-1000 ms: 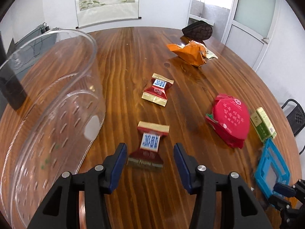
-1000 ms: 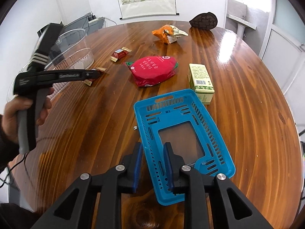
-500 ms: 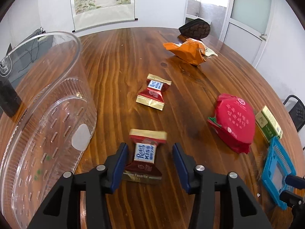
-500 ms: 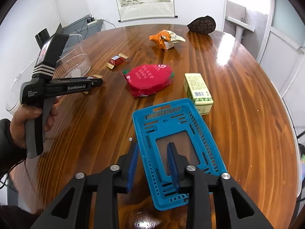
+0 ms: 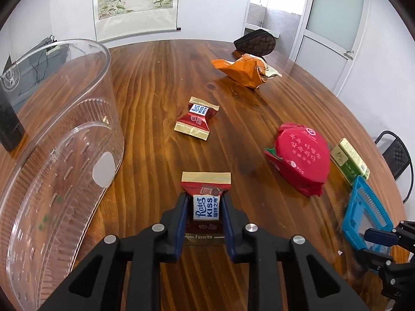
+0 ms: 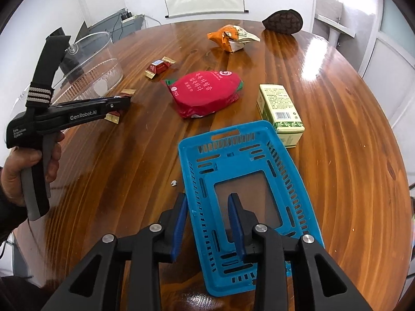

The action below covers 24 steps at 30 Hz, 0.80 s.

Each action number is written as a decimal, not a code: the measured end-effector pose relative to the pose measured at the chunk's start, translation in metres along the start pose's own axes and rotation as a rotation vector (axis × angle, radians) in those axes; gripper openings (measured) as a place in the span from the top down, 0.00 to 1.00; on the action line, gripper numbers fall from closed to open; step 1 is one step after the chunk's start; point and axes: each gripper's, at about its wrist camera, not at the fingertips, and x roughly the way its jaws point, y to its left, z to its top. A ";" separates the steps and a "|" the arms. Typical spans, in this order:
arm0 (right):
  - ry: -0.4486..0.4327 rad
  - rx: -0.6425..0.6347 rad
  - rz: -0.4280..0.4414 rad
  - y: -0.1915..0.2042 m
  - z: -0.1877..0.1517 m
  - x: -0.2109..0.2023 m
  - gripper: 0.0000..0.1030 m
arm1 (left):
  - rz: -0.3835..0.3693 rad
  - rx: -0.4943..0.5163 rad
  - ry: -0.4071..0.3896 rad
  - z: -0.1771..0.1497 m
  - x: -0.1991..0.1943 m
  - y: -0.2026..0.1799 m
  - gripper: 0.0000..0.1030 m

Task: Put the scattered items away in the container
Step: 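Grasp a red-and-white wrapped chocolate with the left tool, then lift the blue basket with the right tool toward the clear container while the left tool carries the chocolate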

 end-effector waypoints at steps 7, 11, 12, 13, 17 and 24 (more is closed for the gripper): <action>-0.015 -0.043 0.000 0.005 -0.001 -0.002 0.78 | -0.015 -0.018 -0.033 -0.009 -0.016 -0.001 0.77; -0.029 -0.055 -0.001 0.009 0.000 -0.005 0.81 | -0.028 -0.031 -0.052 -0.014 -0.029 -0.001 0.77; -0.032 -0.058 -0.002 0.010 0.000 -0.005 0.81 | -0.029 -0.030 -0.056 -0.014 -0.031 -0.002 0.77; -0.034 -0.060 -0.001 0.011 0.000 -0.006 0.81 | -0.027 -0.029 -0.060 -0.015 -0.033 -0.004 0.77; -0.039 -0.050 0.009 0.012 0.000 -0.007 0.81 | -0.022 -0.022 -0.066 -0.019 -0.040 -0.010 0.77; -0.052 -0.030 0.022 0.017 -0.006 -0.011 0.82 | -0.041 0.001 -0.066 -0.036 -0.056 -0.027 0.77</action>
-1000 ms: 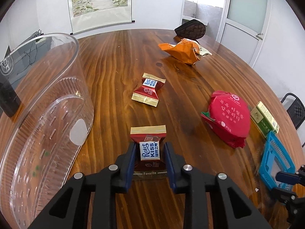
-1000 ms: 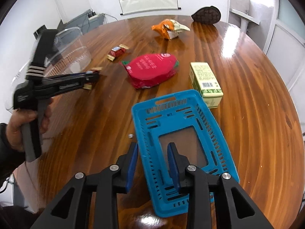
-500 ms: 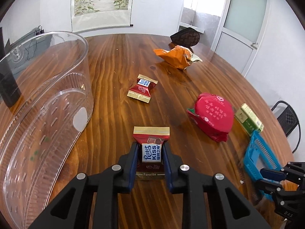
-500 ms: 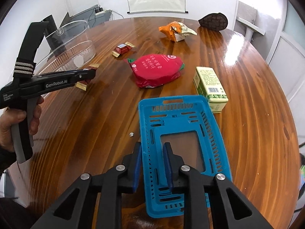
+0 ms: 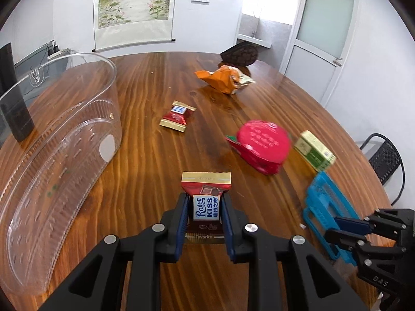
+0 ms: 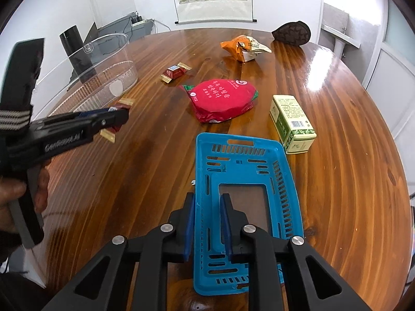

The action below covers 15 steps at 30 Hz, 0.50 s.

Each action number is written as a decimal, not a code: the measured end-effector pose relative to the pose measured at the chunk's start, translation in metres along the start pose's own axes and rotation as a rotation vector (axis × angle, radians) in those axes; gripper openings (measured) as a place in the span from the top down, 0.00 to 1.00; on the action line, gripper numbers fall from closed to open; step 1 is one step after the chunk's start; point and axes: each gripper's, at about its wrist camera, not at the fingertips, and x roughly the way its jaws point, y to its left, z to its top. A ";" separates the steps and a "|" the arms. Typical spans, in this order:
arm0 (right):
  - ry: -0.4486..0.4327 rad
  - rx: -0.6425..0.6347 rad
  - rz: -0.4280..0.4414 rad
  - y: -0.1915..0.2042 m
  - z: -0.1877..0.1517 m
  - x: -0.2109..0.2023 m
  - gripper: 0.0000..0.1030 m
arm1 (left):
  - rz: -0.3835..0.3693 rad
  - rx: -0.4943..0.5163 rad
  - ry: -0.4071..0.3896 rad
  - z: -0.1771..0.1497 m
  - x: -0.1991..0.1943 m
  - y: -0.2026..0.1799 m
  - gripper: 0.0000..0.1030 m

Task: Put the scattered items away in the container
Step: 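Lift the blue basket with the right tool toward the clear container while the left tool carries the chocolate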

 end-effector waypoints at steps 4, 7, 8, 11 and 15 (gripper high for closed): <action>-0.004 -0.002 0.003 0.006 0.002 0.000 0.82 | -0.013 0.005 -0.001 -0.008 -0.011 -0.006 0.77; -0.012 -0.022 -0.001 0.013 0.003 -0.002 0.83 | -0.009 0.007 -0.004 -0.012 -0.018 -0.008 0.76; -0.014 -0.023 0.001 0.015 0.005 -0.002 0.83 | -0.008 0.006 -0.007 -0.013 -0.021 -0.008 0.76; -0.022 -0.027 0.008 0.019 0.010 -0.002 0.84 | -0.003 -0.001 -0.019 -0.013 -0.027 -0.006 0.76; -0.043 -0.028 0.007 0.023 0.019 -0.002 0.86 | 0.007 -0.009 -0.036 -0.014 -0.039 -0.002 0.76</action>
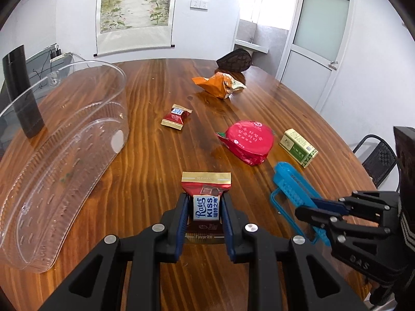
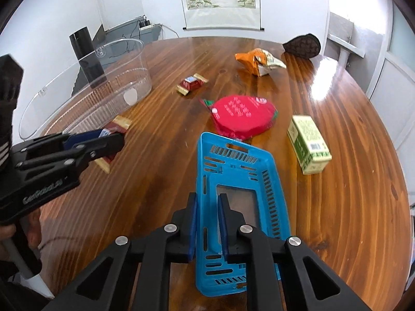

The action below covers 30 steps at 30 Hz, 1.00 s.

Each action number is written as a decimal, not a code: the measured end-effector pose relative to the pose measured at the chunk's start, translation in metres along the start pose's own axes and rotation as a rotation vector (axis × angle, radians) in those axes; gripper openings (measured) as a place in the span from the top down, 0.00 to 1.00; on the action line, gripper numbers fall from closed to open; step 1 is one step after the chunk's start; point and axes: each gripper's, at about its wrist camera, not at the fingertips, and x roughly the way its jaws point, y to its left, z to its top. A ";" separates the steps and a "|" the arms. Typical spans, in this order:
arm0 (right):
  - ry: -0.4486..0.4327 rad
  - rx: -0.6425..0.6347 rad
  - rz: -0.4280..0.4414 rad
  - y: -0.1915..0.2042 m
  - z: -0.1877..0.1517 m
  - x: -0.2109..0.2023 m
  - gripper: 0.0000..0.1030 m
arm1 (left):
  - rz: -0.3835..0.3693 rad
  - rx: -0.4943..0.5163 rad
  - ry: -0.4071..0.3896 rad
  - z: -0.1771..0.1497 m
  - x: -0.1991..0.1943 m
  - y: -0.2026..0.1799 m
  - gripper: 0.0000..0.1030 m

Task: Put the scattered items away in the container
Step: 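Lift the blue basket with the right tool toward the clear container while the left tool carries the chocolate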

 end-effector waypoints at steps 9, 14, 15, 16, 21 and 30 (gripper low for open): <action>-0.028 0.051 0.063 0.001 0.020 -0.002 0.87 | 0.026 -0.025 -0.048 0.001 -0.026 0.012 0.76; -0.037 0.008 0.100 0.025 0.021 -0.004 0.87 | 0.044 -0.054 -0.065 -0.003 -0.039 0.021 0.76; -0.042 -0.004 0.108 0.030 0.023 -0.006 0.87 | 0.050 -0.059 -0.072 -0.003 -0.042 0.023 0.76; -0.048 -0.017 0.116 0.035 0.025 -0.007 0.87 | 0.057 -0.064 -0.077 -0.004 -0.045 0.025 0.76; -0.084 -0.081 0.153 0.061 0.039 -0.015 0.87 | 0.110 -0.113 -0.118 -0.006 -0.068 0.039 0.76; -0.175 -0.178 0.243 0.108 0.074 -0.035 0.87 | 0.241 -0.223 -0.190 -0.006 -0.110 0.073 0.76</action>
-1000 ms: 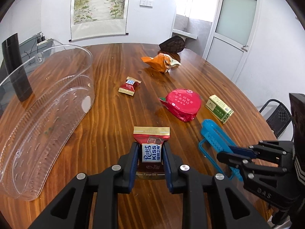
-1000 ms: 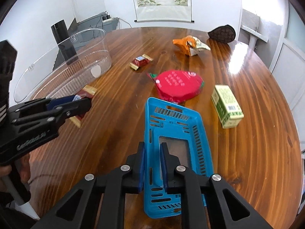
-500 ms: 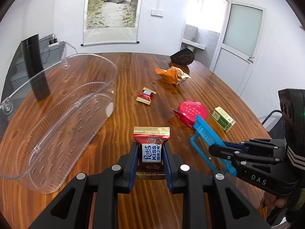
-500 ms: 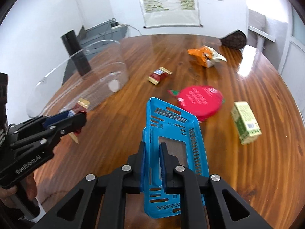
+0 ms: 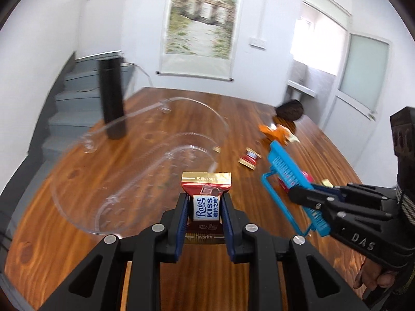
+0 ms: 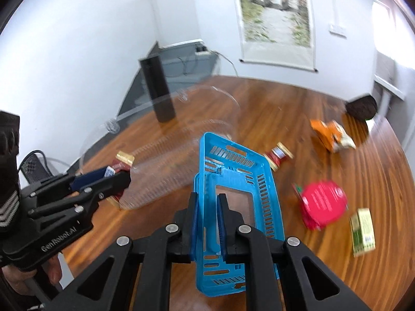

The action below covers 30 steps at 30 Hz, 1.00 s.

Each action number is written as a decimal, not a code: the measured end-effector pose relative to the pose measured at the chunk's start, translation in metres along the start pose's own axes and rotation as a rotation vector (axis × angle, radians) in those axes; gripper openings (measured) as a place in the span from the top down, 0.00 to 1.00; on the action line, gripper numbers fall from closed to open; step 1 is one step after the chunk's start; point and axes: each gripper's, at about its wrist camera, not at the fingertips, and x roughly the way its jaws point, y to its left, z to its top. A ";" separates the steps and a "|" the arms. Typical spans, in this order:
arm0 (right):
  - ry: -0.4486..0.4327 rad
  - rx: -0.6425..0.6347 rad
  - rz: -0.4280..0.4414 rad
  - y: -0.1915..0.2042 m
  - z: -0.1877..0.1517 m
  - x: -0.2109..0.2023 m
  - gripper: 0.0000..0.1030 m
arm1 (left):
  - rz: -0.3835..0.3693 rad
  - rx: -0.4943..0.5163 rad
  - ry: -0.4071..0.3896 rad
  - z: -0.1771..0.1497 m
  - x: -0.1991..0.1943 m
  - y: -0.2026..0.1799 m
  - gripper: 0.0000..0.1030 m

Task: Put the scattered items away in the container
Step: 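Lift the blue basket with the right tool toward the clear container while the left tool carries the chocolate, then lower the basket into the clear container and open the right tool while the left tool drops the chocolate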

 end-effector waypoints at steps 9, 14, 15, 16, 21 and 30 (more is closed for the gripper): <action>-0.059 -0.108 0.076 0.039 0.046 0.017 0.87 | 0.129 -0.099 -0.032 0.011 -0.011 0.039 0.76; -0.057 -0.142 0.098 0.049 0.059 0.032 0.87 | 0.180 -0.131 -0.029 0.012 -0.008 0.051 0.76; -0.057 -0.150 0.101 0.051 0.062 0.035 0.87 | 0.187 -0.139 -0.027 0.012 -0.006 0.054 0.76; -0.057 -0.157 0.103 0.053 0.064 0.037 0.87 | 0.191 -0.148 -0.025 0.013 -0.004 0.057 0.76; -0.062 -0.186 0.101 0.060 0.078 0.046 0.87 | 0.210 -0.168 -0.020 0.018 0.002 0.063 0.76; -0.035 -0.212 0.087 0.070 0.095 0.075 0.87 | 0.243 -0.173 0.005 0.027 0.018 0.070 0.76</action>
